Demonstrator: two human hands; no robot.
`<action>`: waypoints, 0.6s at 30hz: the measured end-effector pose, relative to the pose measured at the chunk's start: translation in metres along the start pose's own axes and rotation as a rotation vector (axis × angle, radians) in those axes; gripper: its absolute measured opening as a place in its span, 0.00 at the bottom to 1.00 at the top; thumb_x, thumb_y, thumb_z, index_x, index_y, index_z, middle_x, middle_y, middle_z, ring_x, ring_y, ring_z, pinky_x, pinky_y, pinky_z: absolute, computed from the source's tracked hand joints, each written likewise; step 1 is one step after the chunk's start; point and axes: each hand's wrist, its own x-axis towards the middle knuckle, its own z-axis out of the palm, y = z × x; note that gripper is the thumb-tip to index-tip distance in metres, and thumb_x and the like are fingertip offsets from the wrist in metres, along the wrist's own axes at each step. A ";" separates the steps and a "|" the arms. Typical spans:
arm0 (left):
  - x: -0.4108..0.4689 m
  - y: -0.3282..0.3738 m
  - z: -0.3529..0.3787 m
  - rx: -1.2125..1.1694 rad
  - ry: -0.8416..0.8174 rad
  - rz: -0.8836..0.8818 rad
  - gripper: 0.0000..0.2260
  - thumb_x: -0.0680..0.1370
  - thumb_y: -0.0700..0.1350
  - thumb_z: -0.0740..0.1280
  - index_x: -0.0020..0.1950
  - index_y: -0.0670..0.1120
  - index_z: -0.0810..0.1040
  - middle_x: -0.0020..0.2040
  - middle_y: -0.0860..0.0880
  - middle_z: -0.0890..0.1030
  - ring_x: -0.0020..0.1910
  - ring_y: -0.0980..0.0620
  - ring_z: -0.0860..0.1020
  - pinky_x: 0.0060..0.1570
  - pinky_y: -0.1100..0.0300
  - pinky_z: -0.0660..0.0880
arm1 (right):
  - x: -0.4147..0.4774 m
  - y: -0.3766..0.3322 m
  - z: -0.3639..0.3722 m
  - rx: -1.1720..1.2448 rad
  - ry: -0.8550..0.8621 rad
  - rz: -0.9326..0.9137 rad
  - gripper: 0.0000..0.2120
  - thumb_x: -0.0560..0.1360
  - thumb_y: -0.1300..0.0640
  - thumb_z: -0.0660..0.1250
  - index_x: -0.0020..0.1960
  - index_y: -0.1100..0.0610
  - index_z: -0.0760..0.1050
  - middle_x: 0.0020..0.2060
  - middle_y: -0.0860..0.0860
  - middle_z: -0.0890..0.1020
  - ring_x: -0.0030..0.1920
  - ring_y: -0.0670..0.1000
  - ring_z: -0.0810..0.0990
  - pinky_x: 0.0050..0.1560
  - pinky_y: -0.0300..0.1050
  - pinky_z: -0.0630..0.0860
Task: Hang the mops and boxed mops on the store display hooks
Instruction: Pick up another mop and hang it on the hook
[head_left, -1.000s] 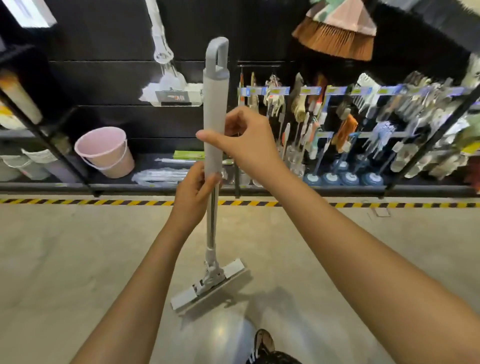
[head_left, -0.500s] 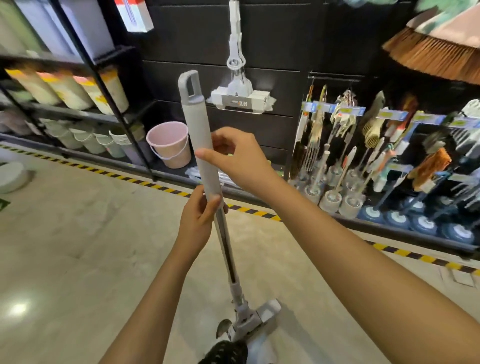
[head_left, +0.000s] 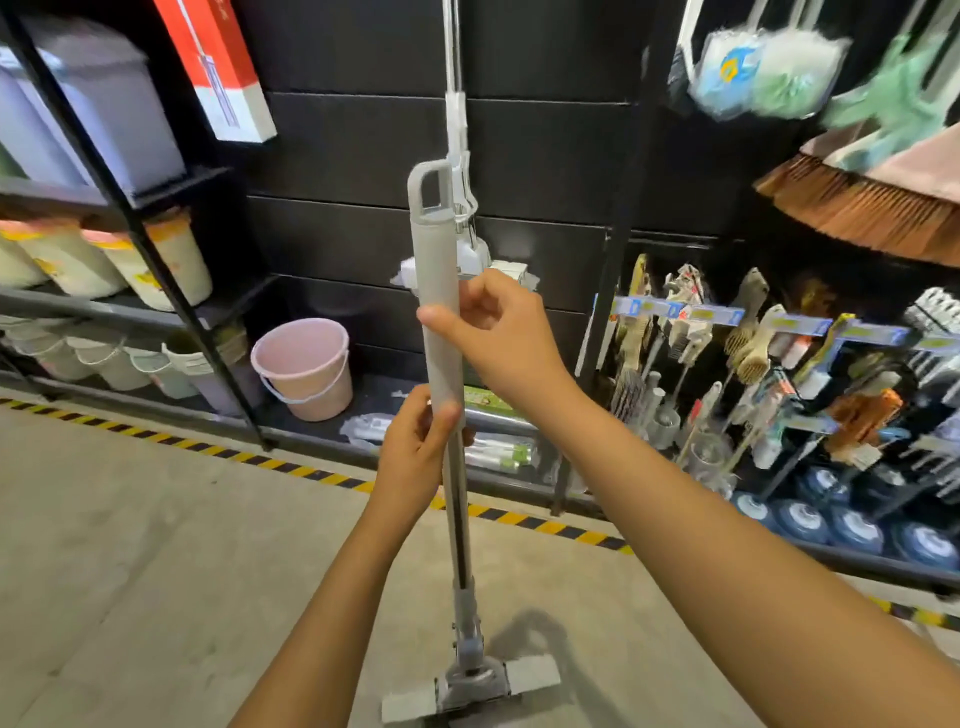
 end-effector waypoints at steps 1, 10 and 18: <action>0.017 -0.003 -0.009 -0.003 0.001 0.010 0.16 0.77 0.61 0.62 0.56 0.51 0.74 0.40 0.47 0.81 0.41 0.51 0.82 0.41 0.62 0.79 | 0.016 0.001 0.010 0.005 0.004 -0.007 0.12 0.71 0.55 0.75 0.44 0.59 0.73 0.39 0.47 0.80 0.39 0.42 0.78 0.44 0.36 0.79; 0.147 -0.044 -0.079 -0.035 -0.073 0.021 0.20 0.75 0.61 0.60 0.56 0.46 0.75 0.40 0.49 0.81 0.41 0.50 0.81 0.44 0.57 0.80 | 0.137 0.022 0.079 -0.079 0.048 -0.048 0.12 0.72 0.54 0.75 0.45 0.58 0.73 0.39 0.45 0.78 0.40 0.43 0.78 0.43 0.34 0.77; 0.255 -0.060 -0.103 -0.048 -0.155 0.022 0.18 0.75 0.62 0.60 0.52 0.48 0.76 0.39 0.50 0.80 0.41 0.49 0.80 0.45 0.51 0.78 | 0.237 0.043 0.095 -0.153 0.182 -0.069 0.13 0.70 0.53 0.76 0.43 0.60 0.75 0.36 0.45 0.77 0.40 0.44 0.77 0.44 0.40 0.78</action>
